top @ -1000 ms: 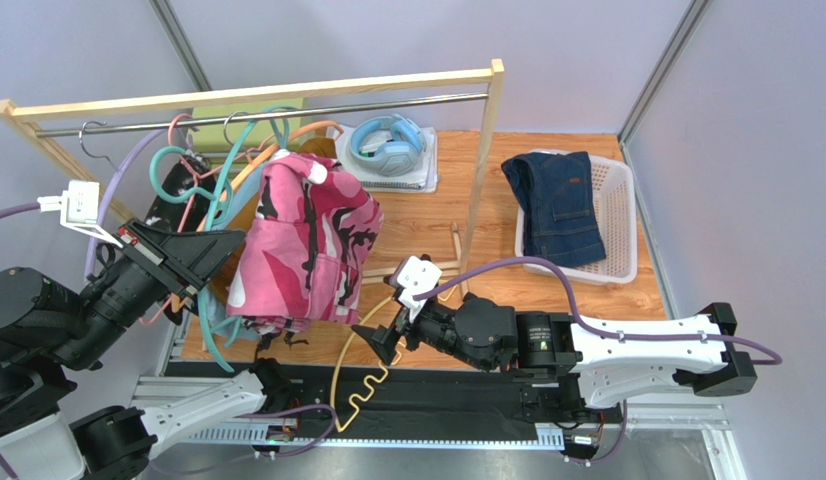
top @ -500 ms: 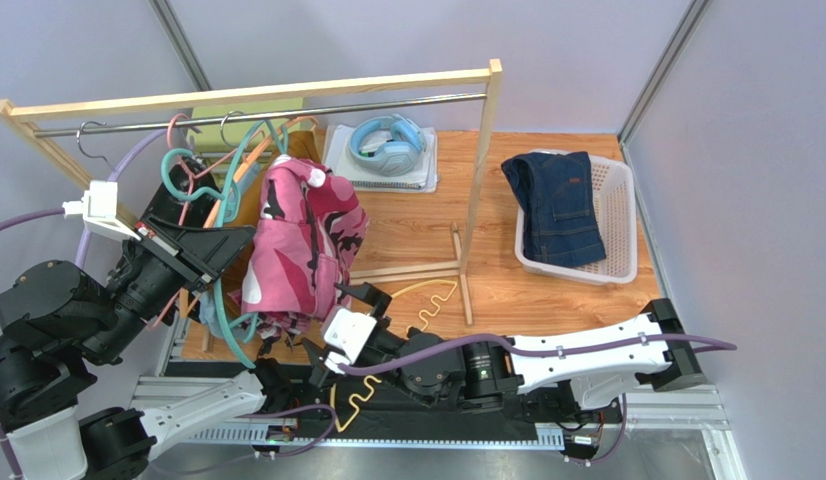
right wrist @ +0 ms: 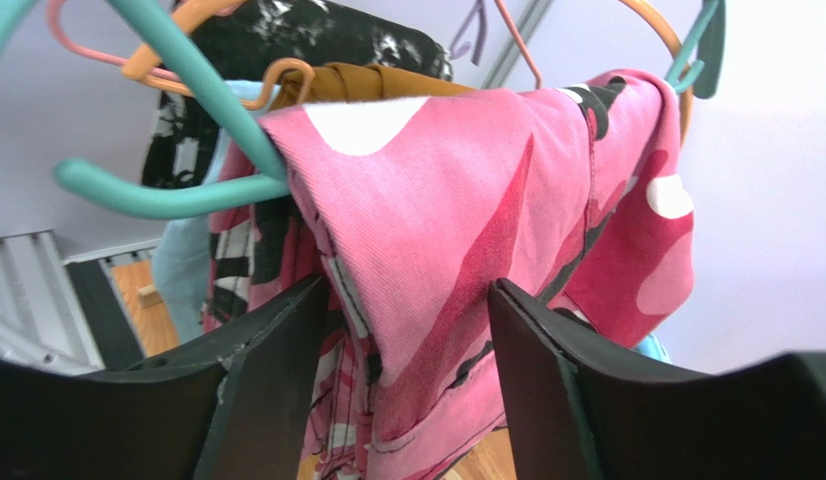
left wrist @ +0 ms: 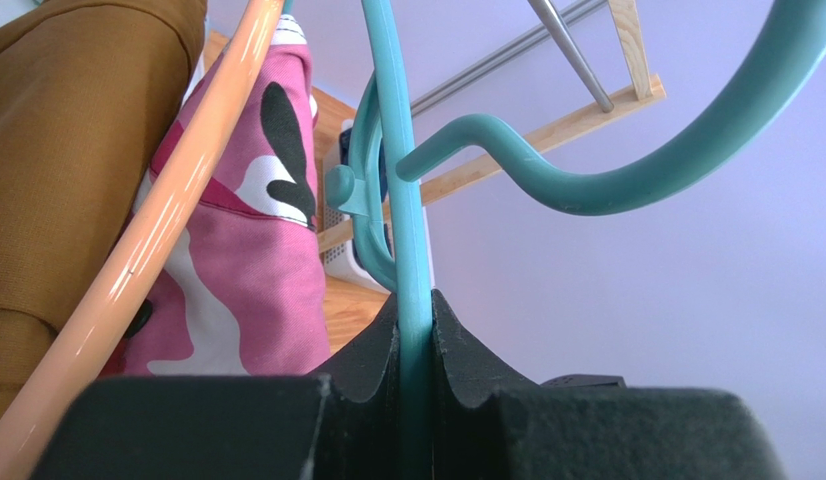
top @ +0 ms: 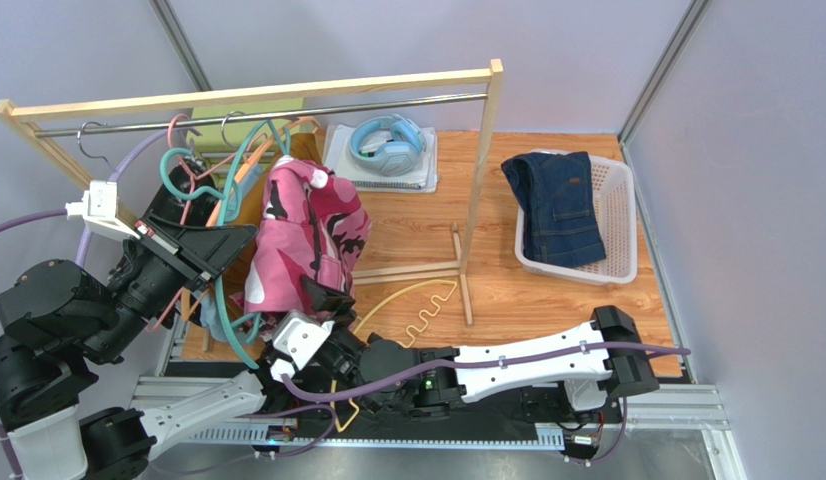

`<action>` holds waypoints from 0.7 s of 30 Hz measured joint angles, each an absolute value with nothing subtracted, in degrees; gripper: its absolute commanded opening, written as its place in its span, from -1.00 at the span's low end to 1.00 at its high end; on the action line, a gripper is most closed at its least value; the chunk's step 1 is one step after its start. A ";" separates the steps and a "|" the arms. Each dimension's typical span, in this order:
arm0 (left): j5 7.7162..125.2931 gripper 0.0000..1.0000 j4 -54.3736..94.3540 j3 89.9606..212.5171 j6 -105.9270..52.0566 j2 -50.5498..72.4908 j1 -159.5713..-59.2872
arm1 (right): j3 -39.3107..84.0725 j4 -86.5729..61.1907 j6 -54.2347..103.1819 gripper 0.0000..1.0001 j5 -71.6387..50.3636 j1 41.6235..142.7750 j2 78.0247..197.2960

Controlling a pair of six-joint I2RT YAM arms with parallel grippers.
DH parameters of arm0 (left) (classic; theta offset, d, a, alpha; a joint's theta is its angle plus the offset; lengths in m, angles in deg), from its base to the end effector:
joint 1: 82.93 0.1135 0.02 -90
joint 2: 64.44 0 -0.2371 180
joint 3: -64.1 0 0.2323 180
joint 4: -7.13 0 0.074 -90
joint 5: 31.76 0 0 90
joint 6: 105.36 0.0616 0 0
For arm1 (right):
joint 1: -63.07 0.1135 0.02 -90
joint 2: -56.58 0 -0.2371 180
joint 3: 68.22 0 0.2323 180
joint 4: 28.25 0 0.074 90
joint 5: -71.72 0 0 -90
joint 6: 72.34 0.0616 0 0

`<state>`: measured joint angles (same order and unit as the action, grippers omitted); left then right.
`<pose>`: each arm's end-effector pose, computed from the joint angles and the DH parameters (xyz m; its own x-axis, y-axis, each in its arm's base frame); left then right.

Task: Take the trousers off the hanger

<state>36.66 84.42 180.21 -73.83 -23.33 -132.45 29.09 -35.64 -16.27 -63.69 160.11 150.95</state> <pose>0.0384 -0.0101 0.4885 -0.4131 -0.7369 -0.5351 0.2230 0.4878 -0.8440 -0.0037 0.3879 0.3828 0.4186 -0.1924 -0.8876 -0.6616 0.6049 -0.4432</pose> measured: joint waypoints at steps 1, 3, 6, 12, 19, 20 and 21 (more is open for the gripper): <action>36.64 -1.00 84.42 180.21 -73.81 -23.33 -132.45 | 29.33 -36.33 -16.82 0.14 -64.34 160.00 151.49; 36.64 -1.00 84.42 180.21 -73.81 -23.33 -132.45 | 29.64 -37.71 -17.78 -0.09 -65.30 159.80 152.41; 36.57 -1.00 84.42 180.21 -73.81 -23.33 -132.45 | 29.66 -39.53 -19.49 -0.23 -66.51 159.52 153.07; 36.22 -1.00 84.11 180.21 -73.81 -23.29 -132.45 | 30.16 -41.45 -20.30 0.06 -67.86 158.99 153.94; 36.24 -1.00 83.96 180.30 -73.81 -22.74 -132.45 | 30.16 -43.92 -20.10 0.07 -68.95 157.72 154.88; 36.27 -1.00 83.98 180.39 -73.79 -22.57 -132.45 | 30.16 -44.53 -20.10 0.01 -69.39 157.57 155.34; 36.27 -1.00 83.98 180.43 -73.77 -22.48 -132.45 | 30.16 -45.32 -20.12 -0.03 -69.83 157.35 155.78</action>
<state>36.27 83.98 180.43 -73.77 -22.48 -132.45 30.16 -45.32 -20.12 -69.83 157.35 155.78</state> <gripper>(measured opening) 0.151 0.540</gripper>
